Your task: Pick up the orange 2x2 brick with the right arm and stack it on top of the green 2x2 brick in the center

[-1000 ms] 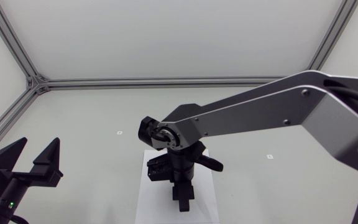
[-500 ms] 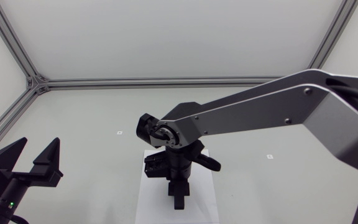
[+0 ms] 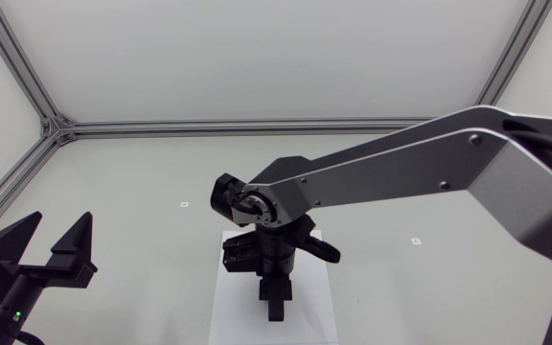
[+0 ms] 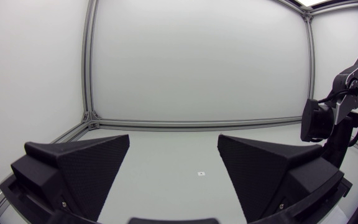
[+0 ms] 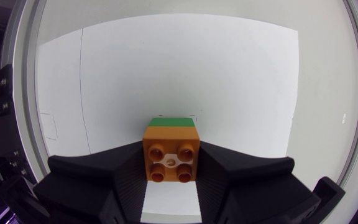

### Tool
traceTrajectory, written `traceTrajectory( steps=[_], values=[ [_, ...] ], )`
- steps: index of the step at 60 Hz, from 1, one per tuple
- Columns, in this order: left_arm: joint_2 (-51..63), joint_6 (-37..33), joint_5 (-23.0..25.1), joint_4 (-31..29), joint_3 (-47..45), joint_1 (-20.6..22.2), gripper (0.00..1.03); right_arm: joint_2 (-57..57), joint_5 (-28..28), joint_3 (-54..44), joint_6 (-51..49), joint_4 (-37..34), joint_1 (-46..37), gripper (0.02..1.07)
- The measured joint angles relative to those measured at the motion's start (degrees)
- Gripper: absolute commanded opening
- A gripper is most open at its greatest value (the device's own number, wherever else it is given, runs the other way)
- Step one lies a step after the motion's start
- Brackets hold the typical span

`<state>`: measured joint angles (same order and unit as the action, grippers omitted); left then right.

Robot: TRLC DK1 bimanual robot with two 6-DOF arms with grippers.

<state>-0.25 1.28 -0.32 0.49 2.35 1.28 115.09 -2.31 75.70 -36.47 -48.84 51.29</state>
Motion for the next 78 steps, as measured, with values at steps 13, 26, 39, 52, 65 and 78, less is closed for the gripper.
traceTrajectory(
  steps=[13, 26, 39, 52, 65, 78],
  values=[
    [0.00, -0.02, -0.02, 0.00, 0.00, 0.02, 0.99, 0.00, 0.00, 0.00, 0.00, 1.05, -0.22, 0.36],
    [0.00, 0.00, -0.02, 0.00, 0.00, 0.00, 0.99, 0.00, 0.00, 0.00, -0.04, 1.03, -0.35, 0.36],
    [0.00, 0.00, 0.00, 0.00, 0.00, 0.02, 0.99, 0.00, 0.00, -0.02, -0.04, 1.03, -0.35, 0.36],
    [0.00, 0.00, -0.02, 0.00, 0.00, 0.00, 0.99, 0.00, 0.42, -0.70, -0.04, 1.03, -0.28, 0.46],
    [0.00, 0.00, 0.00, 0.02, 0.00, 0.00, 0.99, 0.00, 0.44, -0.83, -0.04, 0.96, -0.17, 0.51],
    [0.00, -0.02, -0.02, 0.00, 0.00, 0.02, 0.99, 0.00, 0.61, -0.81, -0.02, 1.05, -0.02, 0.65]
  ],
)
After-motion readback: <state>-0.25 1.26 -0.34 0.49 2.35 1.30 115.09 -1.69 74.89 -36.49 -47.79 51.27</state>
